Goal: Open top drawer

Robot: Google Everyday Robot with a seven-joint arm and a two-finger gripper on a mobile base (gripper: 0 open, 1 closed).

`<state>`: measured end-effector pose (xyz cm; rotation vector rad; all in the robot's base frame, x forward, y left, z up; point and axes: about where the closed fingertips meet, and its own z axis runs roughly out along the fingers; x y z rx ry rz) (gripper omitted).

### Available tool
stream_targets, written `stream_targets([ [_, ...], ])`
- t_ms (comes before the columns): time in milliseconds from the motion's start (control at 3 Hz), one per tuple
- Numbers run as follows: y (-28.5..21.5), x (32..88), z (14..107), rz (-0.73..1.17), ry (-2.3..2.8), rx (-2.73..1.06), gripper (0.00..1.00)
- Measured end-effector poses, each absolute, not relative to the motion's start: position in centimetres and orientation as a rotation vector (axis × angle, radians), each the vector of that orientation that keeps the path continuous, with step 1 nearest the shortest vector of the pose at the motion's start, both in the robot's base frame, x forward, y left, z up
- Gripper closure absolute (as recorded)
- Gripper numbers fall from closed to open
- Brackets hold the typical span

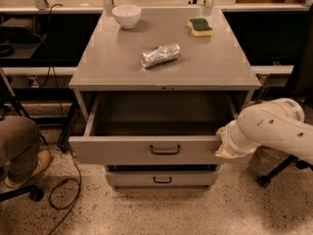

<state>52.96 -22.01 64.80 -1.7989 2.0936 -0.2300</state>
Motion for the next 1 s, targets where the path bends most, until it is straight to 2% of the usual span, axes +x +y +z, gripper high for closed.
stream_targets([
  [333,-21.75,50.35,65.07,-0.211,2.119,-1.797,0.87],
  [1000,-21.71,50.28,65.21,-0.215,2.116,-1.801,0.38],
])
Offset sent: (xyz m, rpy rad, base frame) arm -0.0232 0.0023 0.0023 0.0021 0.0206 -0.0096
